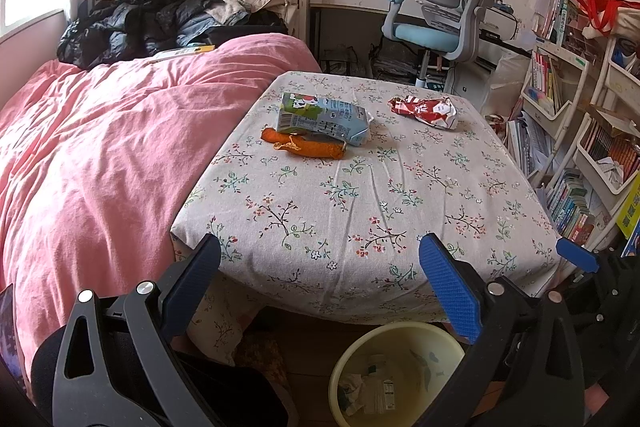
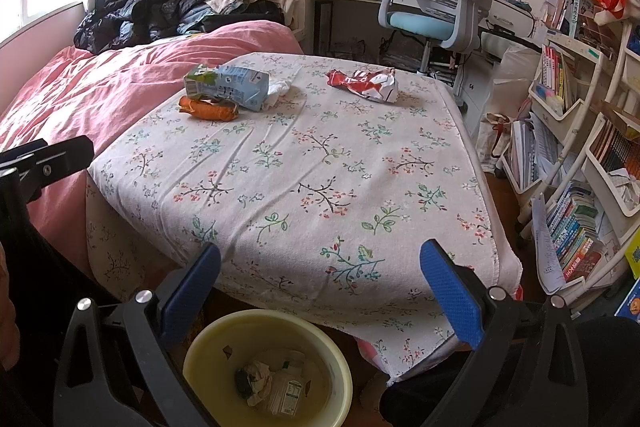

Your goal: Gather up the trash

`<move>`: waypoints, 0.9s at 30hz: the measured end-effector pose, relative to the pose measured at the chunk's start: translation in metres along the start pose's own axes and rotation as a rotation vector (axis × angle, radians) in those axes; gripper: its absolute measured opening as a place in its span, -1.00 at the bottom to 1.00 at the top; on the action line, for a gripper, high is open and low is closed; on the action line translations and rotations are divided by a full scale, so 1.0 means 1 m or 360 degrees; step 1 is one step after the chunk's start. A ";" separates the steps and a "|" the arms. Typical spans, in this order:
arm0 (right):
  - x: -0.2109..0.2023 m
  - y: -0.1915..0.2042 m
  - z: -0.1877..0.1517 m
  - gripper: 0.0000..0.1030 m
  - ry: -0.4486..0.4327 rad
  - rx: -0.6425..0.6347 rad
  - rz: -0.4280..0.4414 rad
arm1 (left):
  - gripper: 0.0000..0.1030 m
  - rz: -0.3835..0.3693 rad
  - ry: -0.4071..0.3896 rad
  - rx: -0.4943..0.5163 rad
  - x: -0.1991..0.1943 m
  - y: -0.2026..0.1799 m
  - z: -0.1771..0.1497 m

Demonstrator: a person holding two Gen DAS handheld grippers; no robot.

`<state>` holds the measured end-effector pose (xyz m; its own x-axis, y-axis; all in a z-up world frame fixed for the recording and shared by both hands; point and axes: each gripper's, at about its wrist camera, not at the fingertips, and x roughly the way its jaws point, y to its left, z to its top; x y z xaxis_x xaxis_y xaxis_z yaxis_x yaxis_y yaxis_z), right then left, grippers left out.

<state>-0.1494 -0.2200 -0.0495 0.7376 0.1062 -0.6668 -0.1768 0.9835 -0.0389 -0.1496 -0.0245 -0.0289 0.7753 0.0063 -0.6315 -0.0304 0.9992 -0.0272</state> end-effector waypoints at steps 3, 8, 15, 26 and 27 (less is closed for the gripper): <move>0.000 0.000 0.000 0.86 0.0000 0.0000 0.0000 | 0.86 -0.0002 0.0002 -0.0002 0.000 0.000 0.000; 0.000 0.000 0.000 0.86 0.0000 0.0000 0.0000 | 0.86 0.0000 0.0001 -0.0011 0.000 -0.001 -0.002; 0.000 0.001 0.000 0.86 0.0000 -0.0002 -0.0001 | 0.86 -0.0002 0.0005 -0.0038 0.000 0.002 -0.001; 0.000 0.001 0.000 0.86 0.0001 -0.0001 -0.0001 | 0.86 -0.0004 0.0012 -0.0052 0.000 0.003 0.000; 0.000 0.001 0.000 0.86 0.0001 -0.0001 -0.0001 | 0.86 -0.0004 0.0011 -0.0052 0.000 0.003 0.000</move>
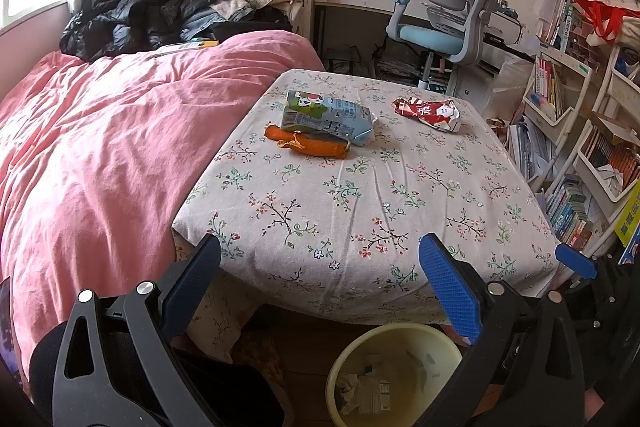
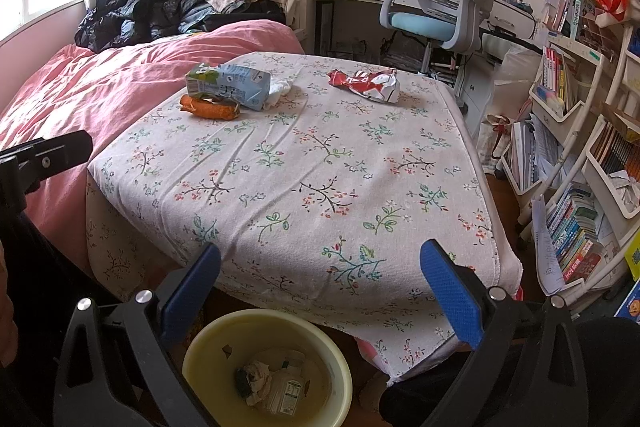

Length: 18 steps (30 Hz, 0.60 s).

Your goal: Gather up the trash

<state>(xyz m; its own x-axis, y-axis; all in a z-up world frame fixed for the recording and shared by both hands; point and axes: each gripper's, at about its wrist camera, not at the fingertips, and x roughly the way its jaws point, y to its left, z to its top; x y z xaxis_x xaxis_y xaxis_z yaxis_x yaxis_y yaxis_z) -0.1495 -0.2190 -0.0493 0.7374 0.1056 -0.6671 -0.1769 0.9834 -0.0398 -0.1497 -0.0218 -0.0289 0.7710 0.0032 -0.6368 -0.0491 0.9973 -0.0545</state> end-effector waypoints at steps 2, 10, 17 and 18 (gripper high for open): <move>0.000 0.000 0.000 0.86 0.0001 -0.0001 0.0000 | 0.86 0.0000 -0.0001 0.0001 0.001 0.001 0.001; 0.000 0.000 0.000 0.86 0.0001 -0.0001 -0.0001 | 0.86 -0.0001 0.0001 -0.0002 0.001 0.002 0.001; 0.000 0.001 0.000 0.86 0.0000 -0.0002 -0.0001 | 0.86 -0.0003 0.0002 -0.0004 0.001 0.002 0.001; 0.000 0.001 0.000 0.86 0.0001 -0.0002 -0.0001 | 0.86 -0.0002 0.0002 -0.0003 0.001 0.003 0.001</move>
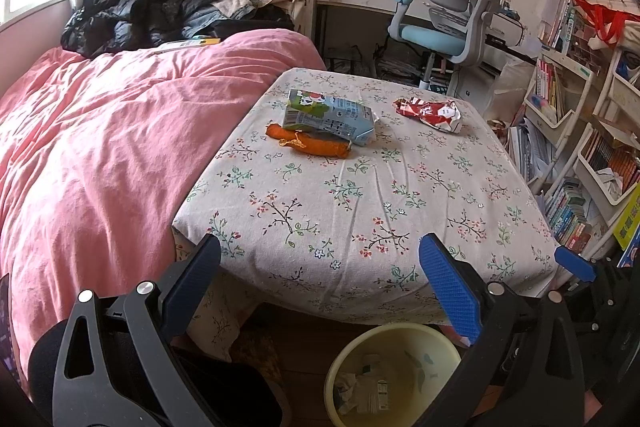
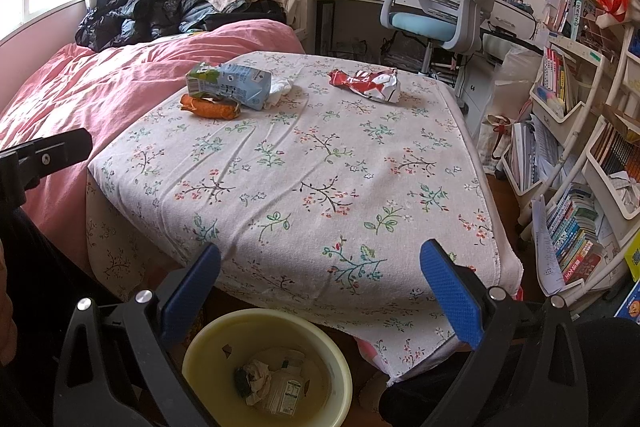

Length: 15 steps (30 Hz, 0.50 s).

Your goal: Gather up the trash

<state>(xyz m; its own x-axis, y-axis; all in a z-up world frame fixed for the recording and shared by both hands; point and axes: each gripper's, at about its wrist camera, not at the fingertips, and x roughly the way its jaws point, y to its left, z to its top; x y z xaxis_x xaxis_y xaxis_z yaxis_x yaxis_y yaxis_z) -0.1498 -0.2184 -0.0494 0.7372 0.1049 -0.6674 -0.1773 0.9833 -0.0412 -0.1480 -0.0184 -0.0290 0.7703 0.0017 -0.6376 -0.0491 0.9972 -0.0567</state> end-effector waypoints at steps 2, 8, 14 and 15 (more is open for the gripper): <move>0.000 0.000 0.000 0.86 0.0001 0.0000 0.0000 | 0.86 -0.0001 0.0000 0.0000 0.000 0.000 0.000; 0.000 0.000 0.000 0.86 0.0001 0.0000 0.0000 | 0.86 0.0003 0.0006 -0.0006 0.001 0.000 -0.001; 0.000 0.000 0.001 0.86 0.0001 0.0000 0.0000 | 0.86 0.0002 0.0010 -0.0012 0.001 0.000 -0.002; 0.000 0.000 0.001 0.86 0.0001 -0.0001 0.0000 | 0.86 0.0001 0.0011 -0.0013 0.001 -0.001 -0.002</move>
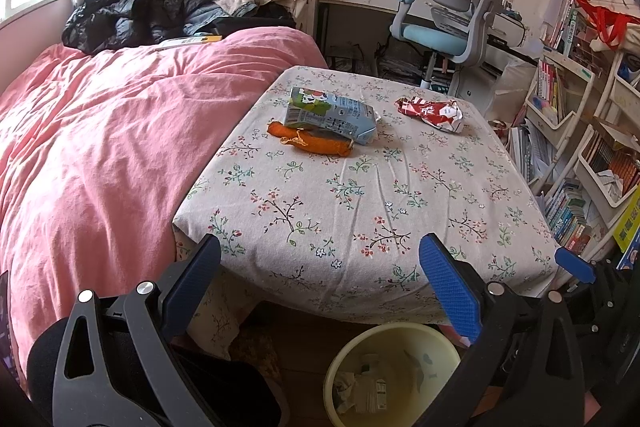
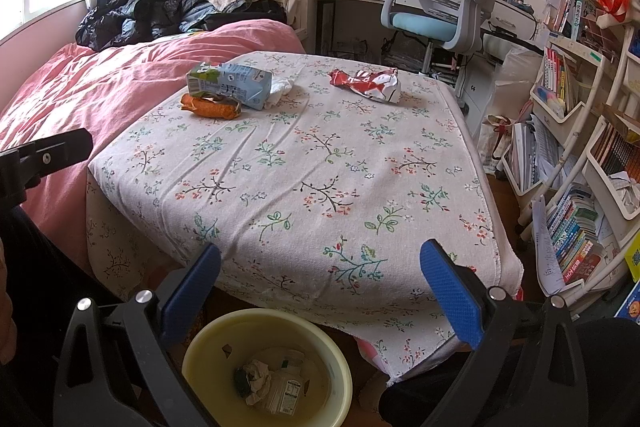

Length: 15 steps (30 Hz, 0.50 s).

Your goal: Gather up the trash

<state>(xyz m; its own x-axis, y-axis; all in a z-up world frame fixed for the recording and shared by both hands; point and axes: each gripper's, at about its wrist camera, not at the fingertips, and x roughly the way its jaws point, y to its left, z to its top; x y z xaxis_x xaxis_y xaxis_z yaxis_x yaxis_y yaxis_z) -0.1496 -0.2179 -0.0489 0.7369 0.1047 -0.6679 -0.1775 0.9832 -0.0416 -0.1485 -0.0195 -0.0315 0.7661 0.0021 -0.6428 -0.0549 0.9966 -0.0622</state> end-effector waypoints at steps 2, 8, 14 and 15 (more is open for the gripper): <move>0.000 0.000 0.000 0.86 0.0000 -0.0001 0.0000 | 0.86 0.0000 -0.0001 -0.0001 0.000 0.001 0.000; 0.000 0.000 0.000 0.86 0.0000 -0.0001 0.0000 | 0.86 -0.0002 0.0001 -0.0003 0.001 0.002 0.001; 0.000 0.003 -0.002 0.86 0.0004 -0.0006 0.0003 | 0.86 -0.0003 0.0004 -0.0004 0.001 0.002 0.001; 0.000 0.003 -0.002 0.86 0.0004 -0.0007 0.0003 | 0.86 -0.0002 0.0004 -0.0005 0.001 0.002 0.000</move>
<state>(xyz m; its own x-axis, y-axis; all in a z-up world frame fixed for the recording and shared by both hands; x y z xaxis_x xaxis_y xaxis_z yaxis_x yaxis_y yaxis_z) -0.1512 -0.2153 -0.0509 0.7350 0.1062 -0.6697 -0.1816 0.9824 -0.0435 -0.1477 -0.0171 -0.0318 0.7644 0.0004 -0.6447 -0.0559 0.9963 -0.0658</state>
